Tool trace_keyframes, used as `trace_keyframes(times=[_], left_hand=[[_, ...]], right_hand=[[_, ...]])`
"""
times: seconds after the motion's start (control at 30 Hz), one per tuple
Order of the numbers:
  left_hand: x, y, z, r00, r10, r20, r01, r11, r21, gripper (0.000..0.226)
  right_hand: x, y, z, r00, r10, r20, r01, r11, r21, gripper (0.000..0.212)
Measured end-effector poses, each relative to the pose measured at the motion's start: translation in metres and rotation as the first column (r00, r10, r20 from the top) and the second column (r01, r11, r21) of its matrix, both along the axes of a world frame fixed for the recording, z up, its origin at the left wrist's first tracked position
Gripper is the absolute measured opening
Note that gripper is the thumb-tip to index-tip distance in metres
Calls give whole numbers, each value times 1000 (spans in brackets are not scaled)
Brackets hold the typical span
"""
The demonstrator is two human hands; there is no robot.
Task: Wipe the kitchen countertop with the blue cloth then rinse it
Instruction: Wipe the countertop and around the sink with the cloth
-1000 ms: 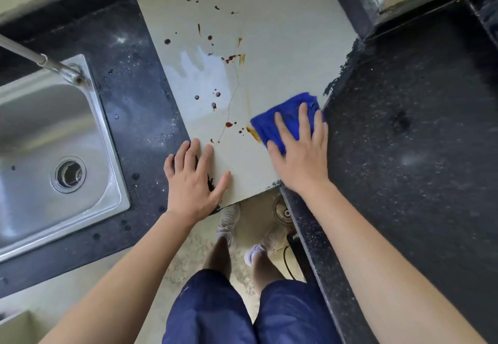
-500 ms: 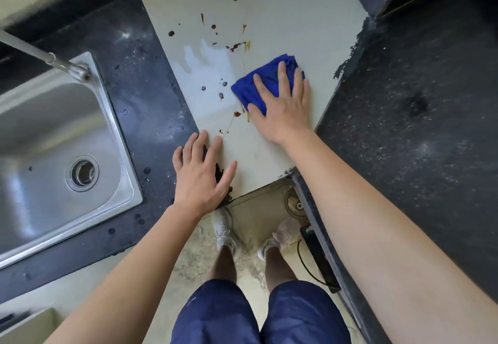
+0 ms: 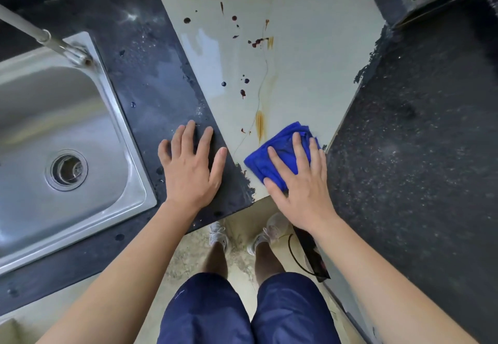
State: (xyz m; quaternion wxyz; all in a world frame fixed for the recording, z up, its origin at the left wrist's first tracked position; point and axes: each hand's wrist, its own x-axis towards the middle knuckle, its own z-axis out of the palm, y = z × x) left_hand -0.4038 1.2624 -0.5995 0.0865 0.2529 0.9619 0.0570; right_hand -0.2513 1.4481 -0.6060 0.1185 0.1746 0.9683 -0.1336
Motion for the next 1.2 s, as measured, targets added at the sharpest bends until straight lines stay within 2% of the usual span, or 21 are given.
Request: trace_keyframes(times=[0.13,0.27,0.43,0.5,0.63,0.77,0.9,1.1,1.2], left_hand=[[-7,-7,0,1000,-23,0,23,999,24,69],[-11,-11,0,997,-81,11,81,996,22,68],[-16,-12,-3,997,-79,-11,79,997,23,66],[-19,-13,-3,997,-71,-6,71,997,15,65],[-22,-13,-4,998,-55,2,55,997,54,67],[-22,-12,-6,999,-48,-9,49,996,69,65],[-23,-12,-7,999,-43,5,43,996,75,65],[-25,-13,-7,998,-57,-3,57,996,74,65],[-25,-14,-5,998,-62,-2,62,996,71,67]], right_hand=[[-31,12,1,999,41,1,-41,998,36,64],[-101,19,-2,998,-67,-4,67,998,18,66],[-169,9,-8,980,-190,-57,192,981,37,65],[-163,2,-9,981,-172,-91,176,984,35,64],[-79,-13,-2,992,58,-109,-53,997,48,62],[-27,-14,3,995,85,-45,-85,996,-5,63],[-86,5,0,995,75,-61,-74,997,21,65],[-244,28,1,998,-58,-31,59,997,44,67],[-270,20,0,996,-83,-44,85,995,55,66]])
